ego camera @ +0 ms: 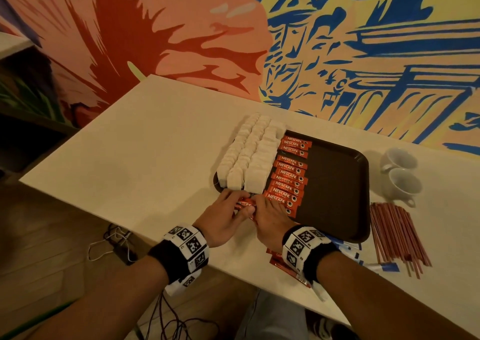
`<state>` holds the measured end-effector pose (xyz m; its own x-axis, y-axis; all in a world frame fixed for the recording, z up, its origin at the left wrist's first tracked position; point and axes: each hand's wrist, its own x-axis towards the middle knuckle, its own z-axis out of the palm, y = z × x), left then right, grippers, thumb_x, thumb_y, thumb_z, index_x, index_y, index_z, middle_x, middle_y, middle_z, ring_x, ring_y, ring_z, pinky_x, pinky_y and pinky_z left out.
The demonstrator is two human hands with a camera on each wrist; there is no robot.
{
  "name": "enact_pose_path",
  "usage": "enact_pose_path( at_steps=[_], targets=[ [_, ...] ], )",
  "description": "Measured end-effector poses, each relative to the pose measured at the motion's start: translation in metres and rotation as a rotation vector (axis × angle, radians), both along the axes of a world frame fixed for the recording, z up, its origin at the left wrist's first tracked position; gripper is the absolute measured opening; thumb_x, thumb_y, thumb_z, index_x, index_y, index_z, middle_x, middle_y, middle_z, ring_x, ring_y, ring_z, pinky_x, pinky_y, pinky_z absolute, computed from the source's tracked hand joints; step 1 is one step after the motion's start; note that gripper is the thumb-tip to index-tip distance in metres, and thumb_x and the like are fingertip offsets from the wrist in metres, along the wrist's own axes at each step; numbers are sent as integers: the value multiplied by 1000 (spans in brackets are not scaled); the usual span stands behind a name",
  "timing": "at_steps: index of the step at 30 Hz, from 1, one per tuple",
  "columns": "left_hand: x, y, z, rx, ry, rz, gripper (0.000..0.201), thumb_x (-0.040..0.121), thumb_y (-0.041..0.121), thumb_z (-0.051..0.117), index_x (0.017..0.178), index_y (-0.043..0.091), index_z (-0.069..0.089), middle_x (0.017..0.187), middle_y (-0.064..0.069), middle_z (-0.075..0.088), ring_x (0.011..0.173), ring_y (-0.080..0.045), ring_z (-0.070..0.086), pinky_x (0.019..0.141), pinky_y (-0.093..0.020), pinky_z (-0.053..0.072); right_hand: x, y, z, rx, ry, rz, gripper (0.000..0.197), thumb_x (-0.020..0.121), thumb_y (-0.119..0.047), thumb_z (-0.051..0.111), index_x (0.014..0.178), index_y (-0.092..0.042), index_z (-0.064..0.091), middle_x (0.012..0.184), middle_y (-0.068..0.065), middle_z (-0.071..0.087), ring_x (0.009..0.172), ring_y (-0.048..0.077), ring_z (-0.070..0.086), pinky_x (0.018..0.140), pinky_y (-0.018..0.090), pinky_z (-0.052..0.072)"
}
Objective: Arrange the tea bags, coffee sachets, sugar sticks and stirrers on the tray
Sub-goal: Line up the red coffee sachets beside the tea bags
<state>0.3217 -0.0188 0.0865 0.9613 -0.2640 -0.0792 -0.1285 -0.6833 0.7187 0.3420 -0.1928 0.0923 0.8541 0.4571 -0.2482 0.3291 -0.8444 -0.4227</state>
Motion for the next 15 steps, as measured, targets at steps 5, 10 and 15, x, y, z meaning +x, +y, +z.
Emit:
enact_pose_path(
  at_steps=[5,10,15],
  targets=[
    [6,-4,5,-24,-129,64,36,98,36,58,131,21,55,122,6,50,110,-10,54,99,-31,46,4,-1,1,128,3,34,50,102,-29,56,144,-19,31,145,6,47,132,23,49,113,39,37],
    [8,-10,16,-3,-189,91,31,99,33,57,128,22,56,120,8,50,106,-11,56,95,-25,46,12,-3,7,130,15,40,56,99,-45,58,142,-19,34,140,7,52,121,24,57,103,42,49],
    [9,-12,30,26,-261,89,33,98,39,56,128,25,56,119,8,53,103,-10,56,90,-25,47,13,-5,17,176,3,33,47,101,-38,55,139,-20,34,135,6,54,113,22,59,97,41,52]
  ],
)
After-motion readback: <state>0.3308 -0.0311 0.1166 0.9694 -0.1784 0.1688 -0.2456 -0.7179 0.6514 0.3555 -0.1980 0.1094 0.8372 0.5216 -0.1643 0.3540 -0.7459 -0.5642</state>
